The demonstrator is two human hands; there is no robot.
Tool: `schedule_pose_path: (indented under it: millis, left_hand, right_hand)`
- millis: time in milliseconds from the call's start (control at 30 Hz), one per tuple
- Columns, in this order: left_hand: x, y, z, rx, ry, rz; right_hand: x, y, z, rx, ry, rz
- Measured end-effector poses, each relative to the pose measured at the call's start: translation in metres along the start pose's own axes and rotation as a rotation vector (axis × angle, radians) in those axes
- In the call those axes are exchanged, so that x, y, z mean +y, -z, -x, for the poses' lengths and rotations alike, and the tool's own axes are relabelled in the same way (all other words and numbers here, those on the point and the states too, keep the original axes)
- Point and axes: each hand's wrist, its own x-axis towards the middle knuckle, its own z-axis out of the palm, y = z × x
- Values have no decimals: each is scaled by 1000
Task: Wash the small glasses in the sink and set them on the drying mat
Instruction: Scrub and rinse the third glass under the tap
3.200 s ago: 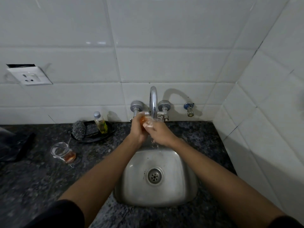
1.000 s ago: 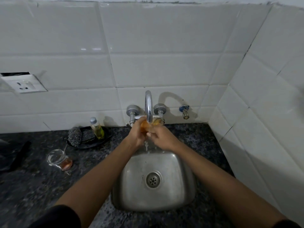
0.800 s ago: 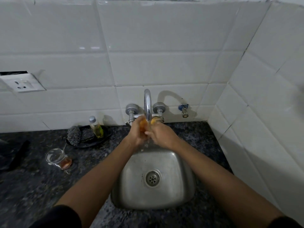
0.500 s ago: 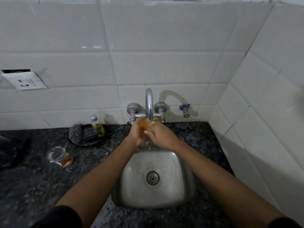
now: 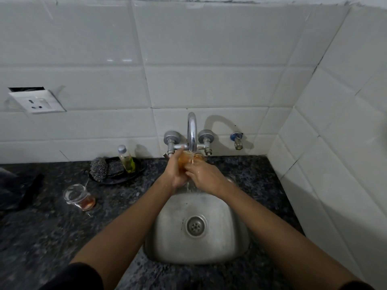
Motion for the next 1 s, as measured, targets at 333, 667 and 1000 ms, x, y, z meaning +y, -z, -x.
schedule_pose_path:
  millis: [333, 667, 1000]
  left_hand:
    - [3, -7, 8, 34, -76, -1]
    - [-2, 10, 13, 135, -268, 1]
    - [-11, 13, 18, 310, -499, -152]
  right_hand:
    - [-4, 1, 0, 26, 6, 7]
    - [-4, -9, 19, 159, -238, -576]
    - [5, -24, 43, 349, -273, -464]
